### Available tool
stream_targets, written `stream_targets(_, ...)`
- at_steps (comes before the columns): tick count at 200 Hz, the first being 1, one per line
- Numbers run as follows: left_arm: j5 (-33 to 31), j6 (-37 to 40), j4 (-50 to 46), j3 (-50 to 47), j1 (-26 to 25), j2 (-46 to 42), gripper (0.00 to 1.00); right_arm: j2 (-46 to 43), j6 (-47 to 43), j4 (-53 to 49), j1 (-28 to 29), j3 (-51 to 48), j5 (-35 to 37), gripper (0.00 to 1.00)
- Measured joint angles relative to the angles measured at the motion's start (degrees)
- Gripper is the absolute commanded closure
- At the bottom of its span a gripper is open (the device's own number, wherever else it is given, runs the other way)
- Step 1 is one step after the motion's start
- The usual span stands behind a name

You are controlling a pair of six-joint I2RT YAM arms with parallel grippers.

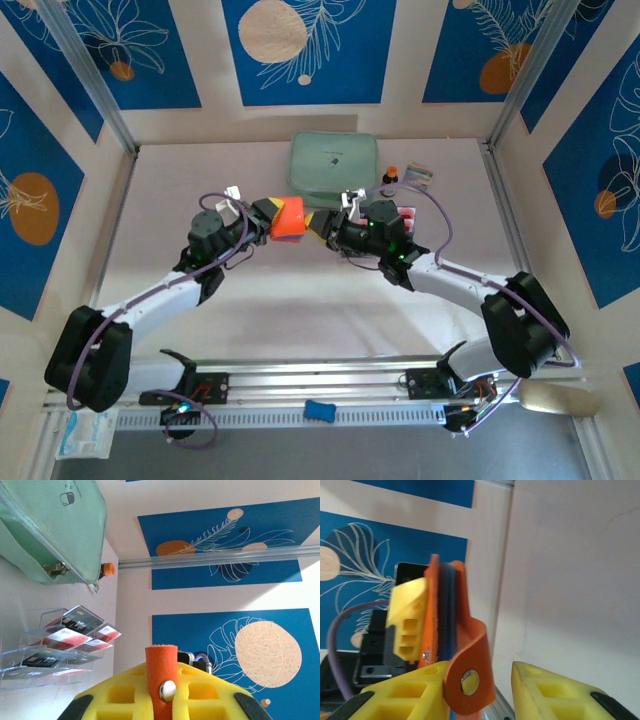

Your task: Put the credit cards into the card holder

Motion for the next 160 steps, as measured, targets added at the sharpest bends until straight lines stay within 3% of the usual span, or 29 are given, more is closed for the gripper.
stream_targets(74,-0.9,-1.5,3.0,0.0,0.1,0.7,1.0,4.7,5.2,11.0,0.2,0.0,-3.3,0.63)
stream_targets(119,-0.9,-1.5,3.4,0.0,-0.1,0.7,1.0,8.1,7.6,15.8,0.8,0.0,-5.6,0.58)
stream_targets(160,-0.7,-1.5,3.4,0.0,-0.2,0.7,1.0,8.2,8.2,17.2,1.2,-0.1,-6.0,0.74)
